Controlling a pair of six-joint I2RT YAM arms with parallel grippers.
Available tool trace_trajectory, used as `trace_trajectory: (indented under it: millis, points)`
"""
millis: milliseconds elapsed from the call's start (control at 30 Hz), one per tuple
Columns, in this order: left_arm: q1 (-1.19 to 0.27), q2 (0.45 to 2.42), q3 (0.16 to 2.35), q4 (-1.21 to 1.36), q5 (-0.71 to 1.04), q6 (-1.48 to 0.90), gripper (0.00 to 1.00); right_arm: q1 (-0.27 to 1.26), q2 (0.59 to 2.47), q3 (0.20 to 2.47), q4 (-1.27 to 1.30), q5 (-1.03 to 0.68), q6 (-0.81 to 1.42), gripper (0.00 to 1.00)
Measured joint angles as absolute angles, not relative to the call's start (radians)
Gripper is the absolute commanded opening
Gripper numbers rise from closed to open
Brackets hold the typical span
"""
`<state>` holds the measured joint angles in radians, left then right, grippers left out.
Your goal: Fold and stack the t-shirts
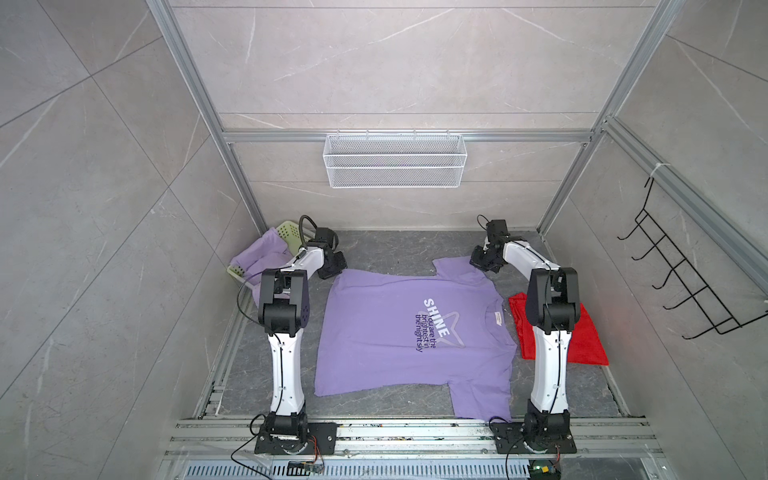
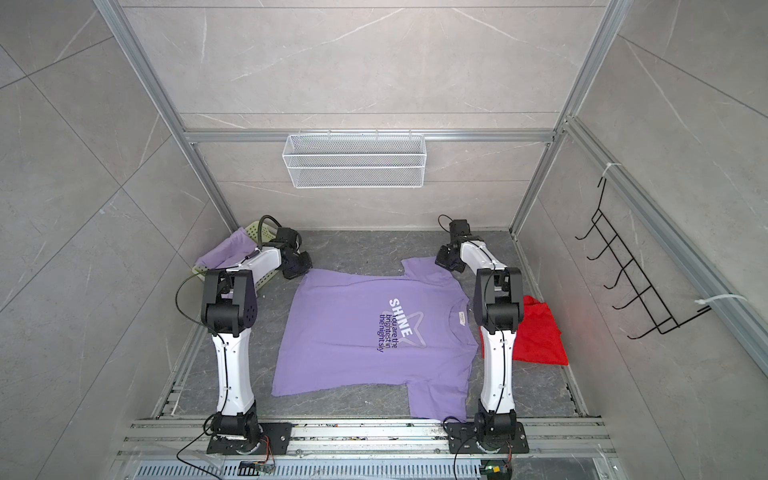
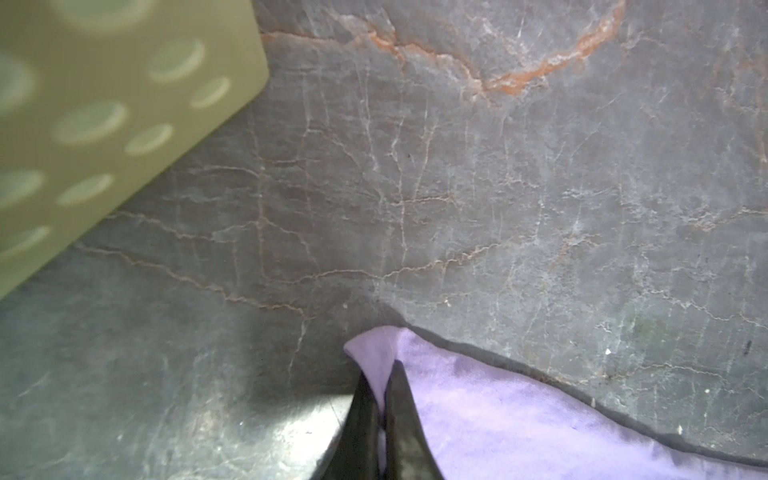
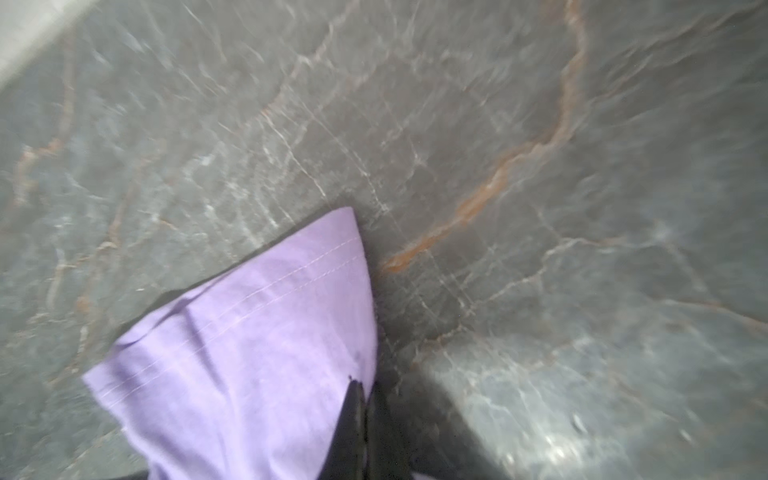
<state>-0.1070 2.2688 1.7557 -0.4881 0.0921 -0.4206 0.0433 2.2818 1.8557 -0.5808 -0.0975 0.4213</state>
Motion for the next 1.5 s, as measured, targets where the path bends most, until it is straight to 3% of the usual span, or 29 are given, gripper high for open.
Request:
trace_trajectory:
  millis: [600,1167,1500]
  points:
    - [-0.085,2.049,1.632,-0.399,0.141,-0.434,0.00,0.043,2.073,1.737,-0.507,-0.095,0.398,0.00]
    - [-0.079,1.939,1.429,-0.369,0.135,-0.422,0.00,0.044,1.685,1.328,-0.439,-0.125,0.432,0.00]
    - [-0.073,1.858,1.286,-0.348,0.132,-0.424,0.00,0.064,1.582,1.115,-0.421,-0.114,0.492,0.00]
